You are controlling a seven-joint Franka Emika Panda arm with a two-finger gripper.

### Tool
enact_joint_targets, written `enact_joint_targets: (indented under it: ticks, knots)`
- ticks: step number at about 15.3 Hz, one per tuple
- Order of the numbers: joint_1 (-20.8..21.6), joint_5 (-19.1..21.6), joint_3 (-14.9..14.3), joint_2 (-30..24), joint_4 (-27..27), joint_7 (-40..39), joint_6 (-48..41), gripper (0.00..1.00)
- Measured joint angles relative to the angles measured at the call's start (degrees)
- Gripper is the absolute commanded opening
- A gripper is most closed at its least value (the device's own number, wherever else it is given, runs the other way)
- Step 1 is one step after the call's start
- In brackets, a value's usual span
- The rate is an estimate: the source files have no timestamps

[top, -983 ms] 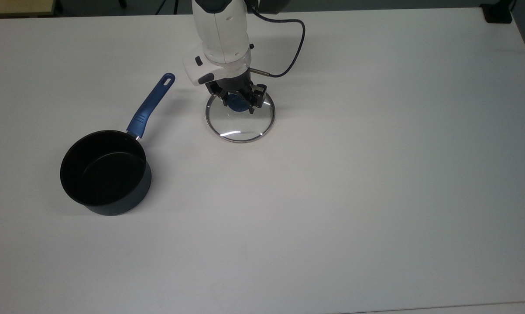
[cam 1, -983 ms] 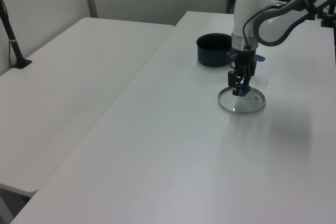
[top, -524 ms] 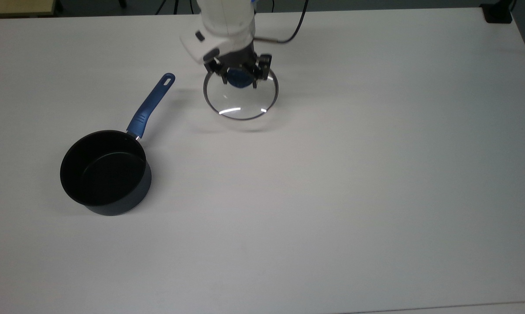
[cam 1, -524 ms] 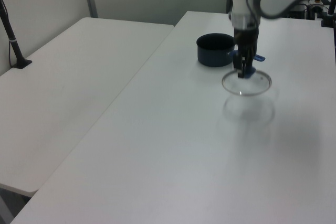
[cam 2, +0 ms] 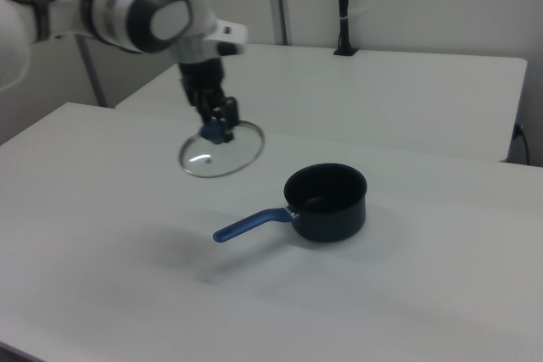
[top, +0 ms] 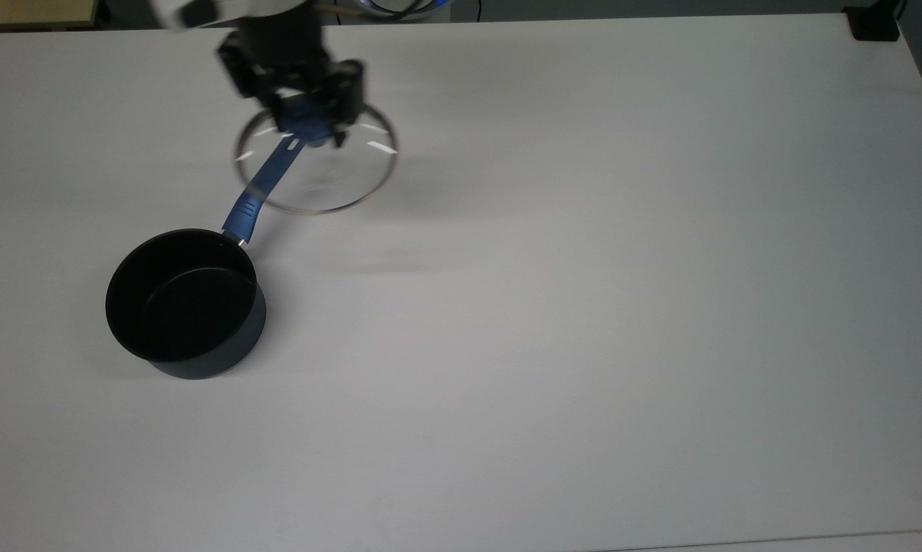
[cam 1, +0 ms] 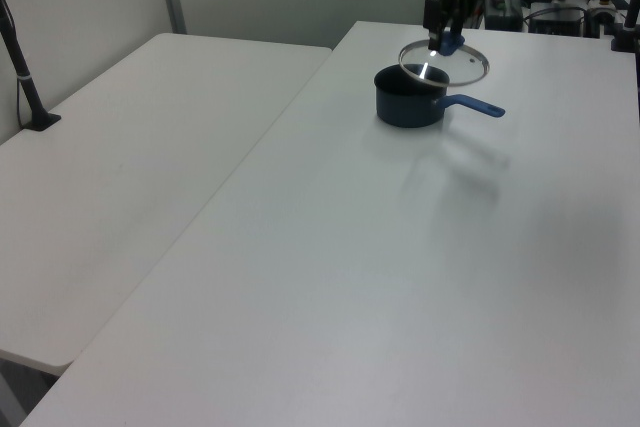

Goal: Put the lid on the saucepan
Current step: 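Carry the lid over the black saucepan and lower it onto the rim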

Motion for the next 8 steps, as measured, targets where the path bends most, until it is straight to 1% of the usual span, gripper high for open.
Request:
enact_joint_targets:
  ticks: [2,4,6,8]
  knots:
    - [-1.2,0.0,-1.4,4.3,4.0,2.4,0.0,0.34]
    - [-2.3,0.0,-1.8,9.2,8.5,6.2,0.6,0.35]
    - [-2.9,0.0,-2.2,13.9,12.4,9.4,3.0,0.35]
    - [-3.1,0.0,-3.4,17.9,15.7,12.2,5.5,0.34]
